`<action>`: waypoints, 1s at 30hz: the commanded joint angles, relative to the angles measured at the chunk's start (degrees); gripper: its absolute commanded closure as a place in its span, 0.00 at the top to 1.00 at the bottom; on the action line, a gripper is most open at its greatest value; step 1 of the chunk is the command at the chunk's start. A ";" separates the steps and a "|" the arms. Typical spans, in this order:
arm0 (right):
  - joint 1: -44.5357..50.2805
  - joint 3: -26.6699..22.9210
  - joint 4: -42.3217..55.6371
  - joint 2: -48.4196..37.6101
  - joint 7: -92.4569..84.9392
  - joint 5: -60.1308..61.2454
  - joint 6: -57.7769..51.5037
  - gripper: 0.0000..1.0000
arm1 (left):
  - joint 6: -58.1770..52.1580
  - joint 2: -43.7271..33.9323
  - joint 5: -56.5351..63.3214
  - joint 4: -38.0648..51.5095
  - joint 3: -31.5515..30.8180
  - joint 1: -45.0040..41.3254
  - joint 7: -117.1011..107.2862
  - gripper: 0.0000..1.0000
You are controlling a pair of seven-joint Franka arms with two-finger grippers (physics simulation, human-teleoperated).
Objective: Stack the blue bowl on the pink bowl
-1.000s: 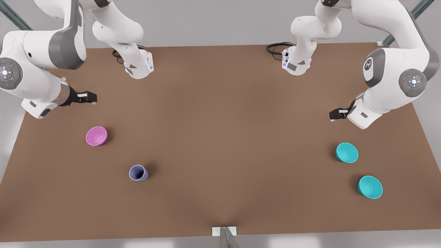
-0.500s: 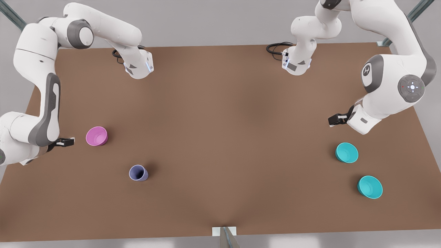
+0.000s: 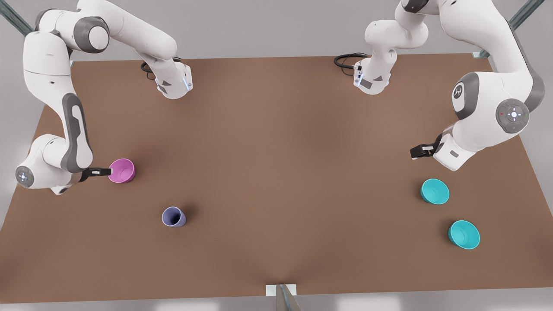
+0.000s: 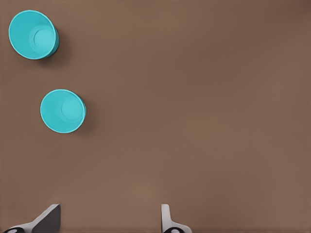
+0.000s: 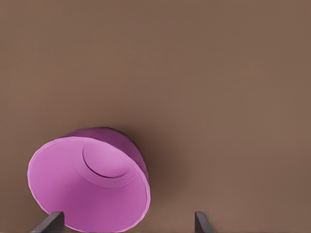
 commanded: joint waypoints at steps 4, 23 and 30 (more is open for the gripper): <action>-1.86 -0.16 -2.75 0.41 -4.45 0.35 5.28 1.00 | -1.64 0.24 0.13 0.05 0.00 0.00 -0.54 1.00; -2.13 -0.16 -3.62 3.58 -3.04 3.25 3.97 0.21 | -1.64 0.24 0.22 0.05 0.00 0.00 -0.54 1.00; -1.69 0.54 -1.60 2.44 -2.87 7.37 -6.57 0.21 | -1.73 0.07 0.22 0.13 0.00 -0.09 -0.54 1.00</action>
